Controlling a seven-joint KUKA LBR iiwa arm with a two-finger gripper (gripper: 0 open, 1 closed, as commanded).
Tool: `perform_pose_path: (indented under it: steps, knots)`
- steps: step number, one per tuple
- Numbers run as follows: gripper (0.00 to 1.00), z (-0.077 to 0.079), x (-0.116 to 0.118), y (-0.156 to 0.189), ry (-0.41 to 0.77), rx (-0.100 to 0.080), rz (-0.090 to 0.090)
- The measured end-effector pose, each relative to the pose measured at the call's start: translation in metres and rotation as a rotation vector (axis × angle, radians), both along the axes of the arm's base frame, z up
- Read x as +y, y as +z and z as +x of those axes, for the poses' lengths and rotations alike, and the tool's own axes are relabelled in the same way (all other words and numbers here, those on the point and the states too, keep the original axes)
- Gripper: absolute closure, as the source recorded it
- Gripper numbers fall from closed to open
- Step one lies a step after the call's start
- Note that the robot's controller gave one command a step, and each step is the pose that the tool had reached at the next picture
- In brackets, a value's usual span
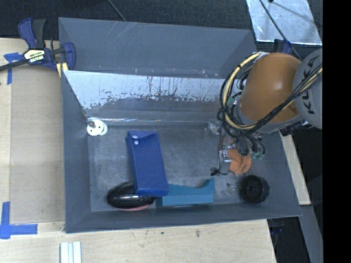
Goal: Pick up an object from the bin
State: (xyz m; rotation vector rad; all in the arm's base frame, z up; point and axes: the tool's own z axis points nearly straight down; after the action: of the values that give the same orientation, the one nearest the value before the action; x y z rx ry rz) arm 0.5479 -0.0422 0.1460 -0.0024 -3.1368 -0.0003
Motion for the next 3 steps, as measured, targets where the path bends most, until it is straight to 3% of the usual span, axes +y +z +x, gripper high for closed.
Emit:
perform_pose_path:
  steps: [1,2,3]
  knots:
    - [0.0,0.002,0.0,0.004,0.001,-0.008,-0.001]
    - [0.0,-0.023,-0.033,-0.011,0.055,-0.011,0.001]
    - [0.0,-0.036,-0.062,-0.019,0.041,-0.003,-0.002]
